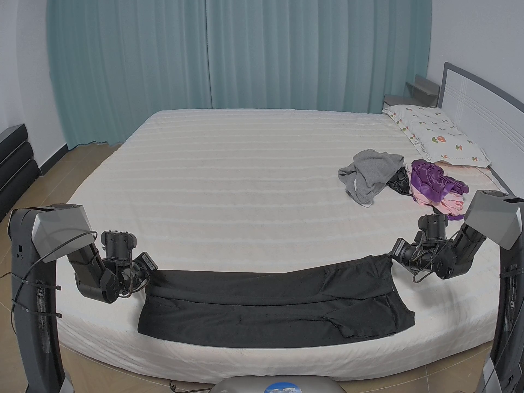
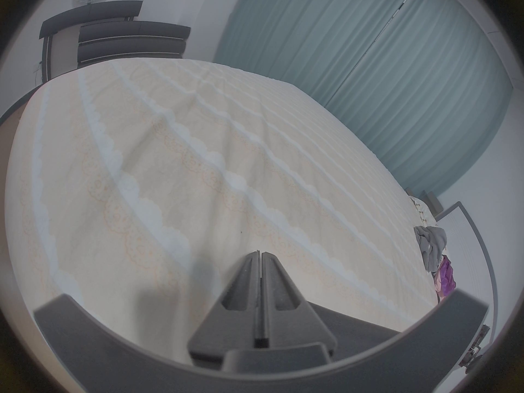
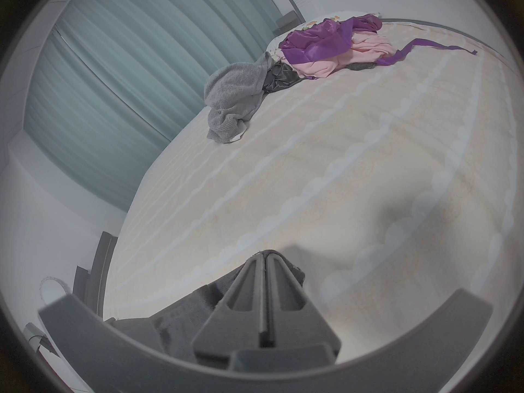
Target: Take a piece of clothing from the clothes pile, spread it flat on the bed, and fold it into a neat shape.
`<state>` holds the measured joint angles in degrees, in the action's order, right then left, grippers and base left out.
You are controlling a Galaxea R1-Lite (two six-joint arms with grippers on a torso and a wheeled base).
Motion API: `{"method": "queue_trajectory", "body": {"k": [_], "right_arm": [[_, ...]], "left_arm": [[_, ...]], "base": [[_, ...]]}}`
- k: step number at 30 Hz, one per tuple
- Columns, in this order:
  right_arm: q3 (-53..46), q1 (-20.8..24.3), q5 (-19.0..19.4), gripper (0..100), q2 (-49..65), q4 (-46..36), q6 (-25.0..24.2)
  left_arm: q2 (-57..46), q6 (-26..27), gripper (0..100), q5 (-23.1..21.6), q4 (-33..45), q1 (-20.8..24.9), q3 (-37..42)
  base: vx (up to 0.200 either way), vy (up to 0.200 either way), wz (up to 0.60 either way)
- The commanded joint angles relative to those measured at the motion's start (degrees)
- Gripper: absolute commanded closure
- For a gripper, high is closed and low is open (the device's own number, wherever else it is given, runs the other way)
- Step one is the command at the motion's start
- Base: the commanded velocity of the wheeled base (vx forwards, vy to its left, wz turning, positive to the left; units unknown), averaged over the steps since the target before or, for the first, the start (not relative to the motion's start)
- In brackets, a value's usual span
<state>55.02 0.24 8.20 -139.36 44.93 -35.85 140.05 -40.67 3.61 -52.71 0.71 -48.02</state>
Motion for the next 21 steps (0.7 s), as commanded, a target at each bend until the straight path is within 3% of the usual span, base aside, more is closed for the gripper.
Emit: {"method": "queue_trajectory", "body": {"k": [1,10,11,12,21], "right_arm": [[0.27,-0.33,0.06,100,-0.21,0.07,-0.01],[0.27,0.11,0.15,100,-0.47,0.07,-0.01],[0.27,0.11,0.23,0,-0.47,0.07,-0.01],[0.27,0.11,0.23,0,-0.47,0.07,-0.09],[-1.67,0.28,0.67,0,4.45,-0.02,-2.47]], "left_arm": [[-0.04,-0.03,100,0.00,-0.02,-0.09,0.12],[-0.04,-0.11,100,0.00,-0.02,-0.09,0.12],[-0.04,-0.11,100,-0.09,-0.02,-0.09,0.12],[-0.04,-0.11,0,-0.09,-0.02,-0.09,0.12],[-0.74,-2.66,0,-0.27,-0.02,-0.27,0.21]], "base": [[0.000,0.000,0.00],[0.000,0.000,0.00],[0.000,0.000,0.00],[0.000,0.000,0.00],[0.000,0.000,0.00]]}}
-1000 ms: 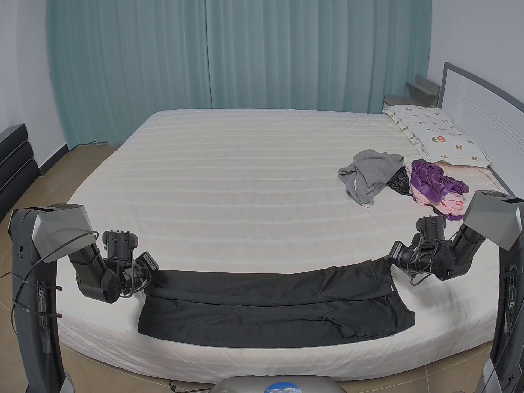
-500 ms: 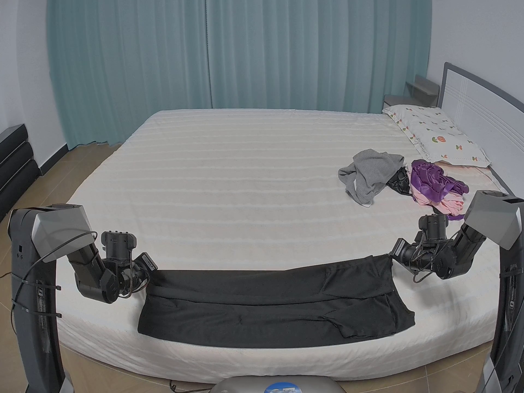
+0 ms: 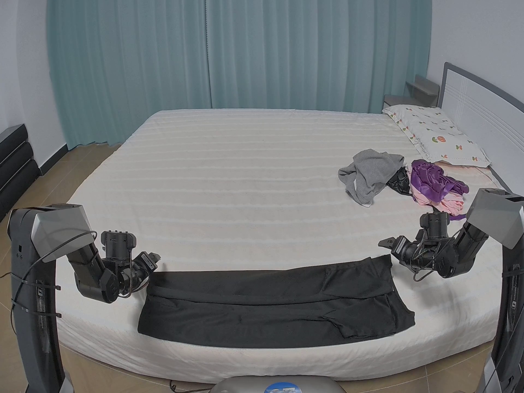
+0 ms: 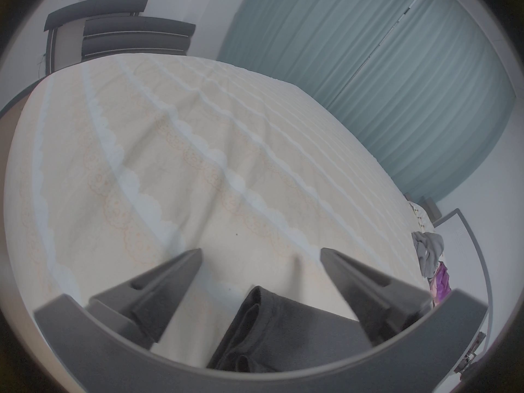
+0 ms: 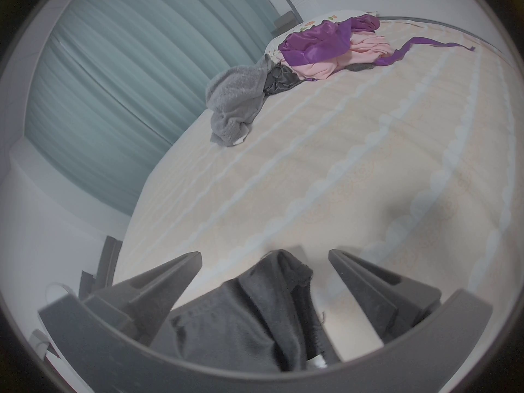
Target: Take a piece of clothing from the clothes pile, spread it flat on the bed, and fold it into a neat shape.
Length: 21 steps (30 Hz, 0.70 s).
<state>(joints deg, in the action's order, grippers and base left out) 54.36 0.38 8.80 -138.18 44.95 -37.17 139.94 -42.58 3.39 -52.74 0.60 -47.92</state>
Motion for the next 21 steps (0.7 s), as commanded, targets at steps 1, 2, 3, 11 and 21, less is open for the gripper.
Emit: {"method": "queue_trajectory", "body": {"k": [1,2,3,11,21], "right_arm": [[-2.33,0.50,0.25,0,5.73,-0.21,-3.17],[-3.03,0.59,0.25,0,6.78,-0.47,-3.35],[-3.91,0.59,0.25,0,7.84,-0.47,-3.35],[-16.48,0.06,3.68,0,17.33,0.14,-4.05],[-31.59,0.94,6.93,0,18.74,15.17,-8.01]], "left_arm": [[-1.86,-1.19,0,-0.75,0.00,-0.95,1.08],[-2.91,-1.28,0,-1.19,0.00,-1.30,1.87],[-3.79,-1.28,0,-1.98,-0.09,-1.39,2.57],[-10.47,-0.66,0,-9.72,-0.17,-1.21,8.72],[-11.44,9.53,0,-12.97,3.08,-0.95,7.76]], "base": [[0.000,0.000,0.00],[0.000,0.000,0.00],[0.000,0.000,0.00],[0.000,0.000,0.00],[0.000,0.000,0.00]]}}
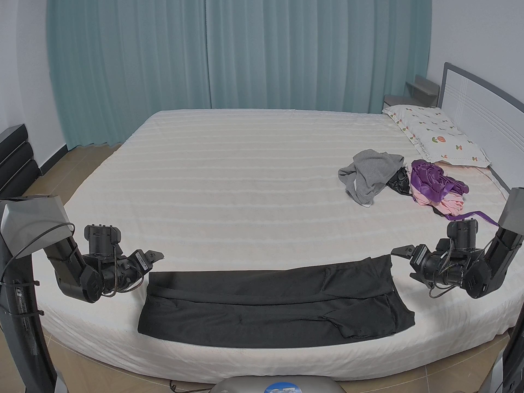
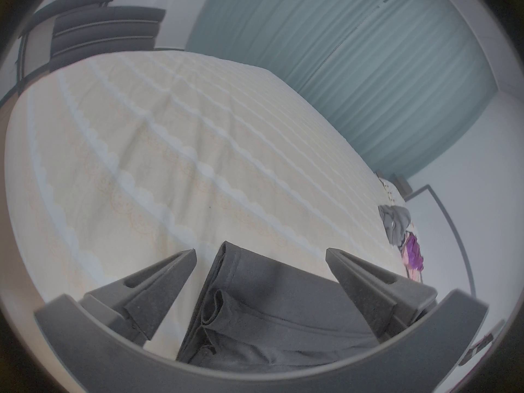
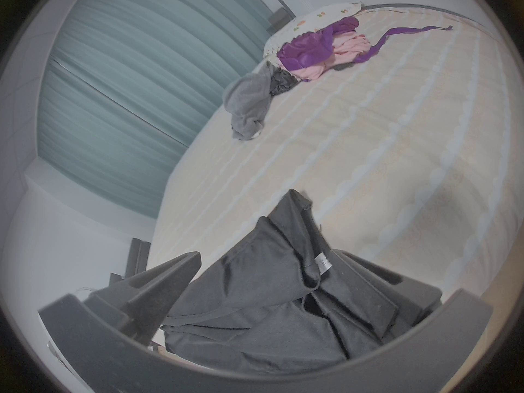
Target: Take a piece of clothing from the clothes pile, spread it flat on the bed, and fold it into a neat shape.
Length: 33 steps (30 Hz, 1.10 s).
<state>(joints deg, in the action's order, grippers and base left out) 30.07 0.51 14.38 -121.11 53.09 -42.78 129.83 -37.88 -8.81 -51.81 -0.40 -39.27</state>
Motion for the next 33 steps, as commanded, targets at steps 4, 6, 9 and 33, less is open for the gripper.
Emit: {"method": "queue_trajectory", "body": {"k": [4,6,9,33], "right_arm": [[-8.89,0.89,1.61,0,0.53,10.89,-2.84],[-9.51,0.89,1.70,0,-0.88,11.51,-2.93],[-9.42,0.54,1.61,0,-2.72,11.69,-2.84],[-10.04,1.16,1.70,0,-3.69,11.69,-2.75]], "left_arm": [[-1.07,6.59,0,-2.52,4.79,0.40,-0.90],[-0.28,6.85,0,-3.67,4.52,0.84,-0.55],[-0.28,6.85,0,-3.93,4.52,0.93,-0.20],[3.06,13.18,0,-0.15,3.65,3.92,2.62]], "base": [[0.000,0.000,0.00],[0.000,0.000,0.00],[0.000,0.000,0.00],[0.000,0.000,0.00]]}}
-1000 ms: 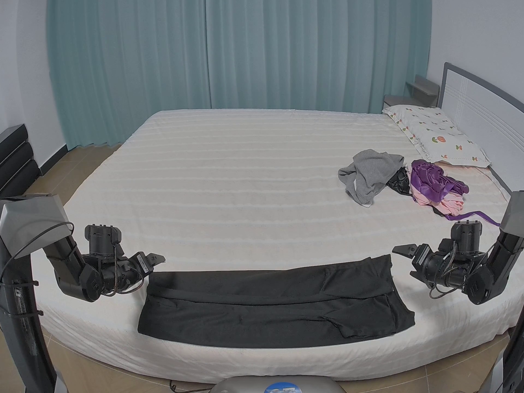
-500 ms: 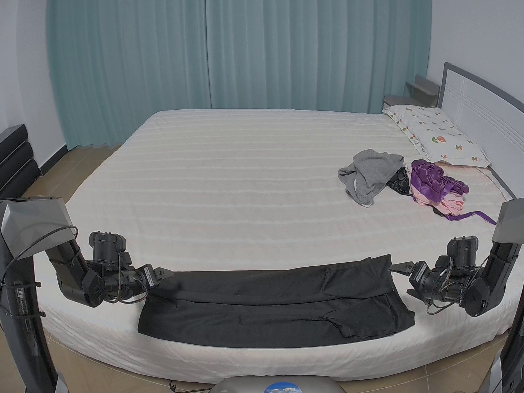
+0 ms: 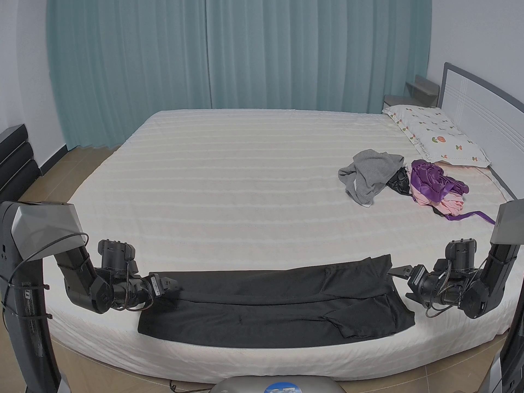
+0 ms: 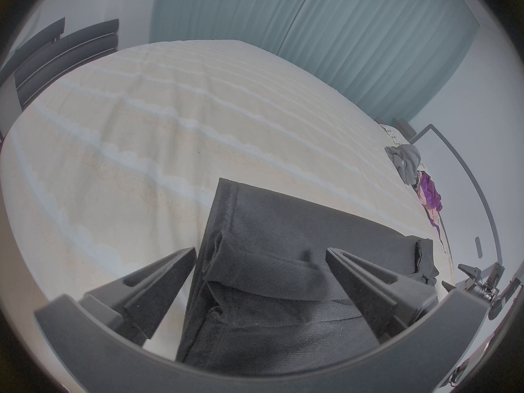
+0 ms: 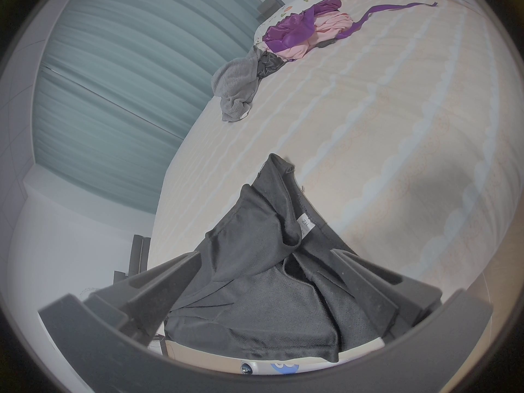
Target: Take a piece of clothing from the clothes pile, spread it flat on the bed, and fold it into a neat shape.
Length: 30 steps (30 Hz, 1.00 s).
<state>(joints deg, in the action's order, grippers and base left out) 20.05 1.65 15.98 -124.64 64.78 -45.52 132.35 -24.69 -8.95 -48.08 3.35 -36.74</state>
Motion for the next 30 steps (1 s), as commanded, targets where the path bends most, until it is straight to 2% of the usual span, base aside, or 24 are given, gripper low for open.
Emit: {"method": "queue_trajectory", "body": {"k": [1,5,9,10,30], "right_arm": [[-0.01,0.02,0.01,0,-0.17,-0.01,-0.01],[-0.01,0.02,0.01,0,-0.17,-0.01,-0.01],[-0.01,0.02,0.01,0,-0.26,-0.01,0.08],[-0.10,0.02,0.01,0,-0.26,-0.01,0.08],[-0.72,-0.06,0.01,0,-0.08,-0.01,-0.10]], "left_arm": [[0.54,0.08,0,0.07,-0.08,0.25,0.09],[0.63,0.08,0,-0.02,-0.08,0.34,0.36],[1.06,2.54,0,-0.02,-0.08,0.34,0.97],[1.42,2.63,100,0.07,-0.08,0.43,0.97],[-0.96,1.75,100,-0.02,-0.08,-0.36,1.59]], "base": [[0.000,0.000,0.00],[0.000,0.000,0.00],[0.000,0.000,0.00],[0.000,0.000,0.00],[0.000,0.000,0.00]]}}
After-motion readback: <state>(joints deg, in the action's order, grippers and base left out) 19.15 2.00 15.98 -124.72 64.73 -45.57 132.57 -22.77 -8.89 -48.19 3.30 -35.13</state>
